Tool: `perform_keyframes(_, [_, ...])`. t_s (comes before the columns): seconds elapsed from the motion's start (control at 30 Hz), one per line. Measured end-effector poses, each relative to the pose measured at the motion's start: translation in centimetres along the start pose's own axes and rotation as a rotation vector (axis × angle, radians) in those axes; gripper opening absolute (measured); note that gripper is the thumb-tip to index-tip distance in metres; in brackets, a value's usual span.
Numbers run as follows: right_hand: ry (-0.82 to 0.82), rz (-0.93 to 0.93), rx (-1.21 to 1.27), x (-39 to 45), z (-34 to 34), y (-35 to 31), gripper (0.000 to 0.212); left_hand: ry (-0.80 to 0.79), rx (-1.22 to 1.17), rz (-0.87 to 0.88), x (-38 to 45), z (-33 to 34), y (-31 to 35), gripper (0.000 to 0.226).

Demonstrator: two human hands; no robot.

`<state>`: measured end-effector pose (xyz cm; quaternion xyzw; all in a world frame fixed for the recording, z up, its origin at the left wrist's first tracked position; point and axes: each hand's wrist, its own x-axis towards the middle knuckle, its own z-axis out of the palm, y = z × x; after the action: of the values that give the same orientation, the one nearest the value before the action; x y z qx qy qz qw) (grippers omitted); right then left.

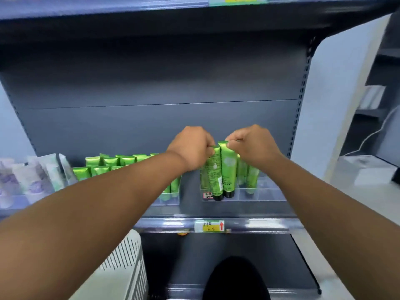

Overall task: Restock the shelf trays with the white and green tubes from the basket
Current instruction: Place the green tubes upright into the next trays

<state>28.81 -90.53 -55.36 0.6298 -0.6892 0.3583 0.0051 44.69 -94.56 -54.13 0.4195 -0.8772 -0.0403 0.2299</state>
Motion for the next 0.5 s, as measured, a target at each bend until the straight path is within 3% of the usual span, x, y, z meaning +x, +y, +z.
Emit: perform_keyframes(0.5, [0.174, 0.146, -0.062, 4.8, -6.4, 13.0, 0.017, 0.013, -0.081, 0.084, 12.6, 6.7, 9.8, 0.015])
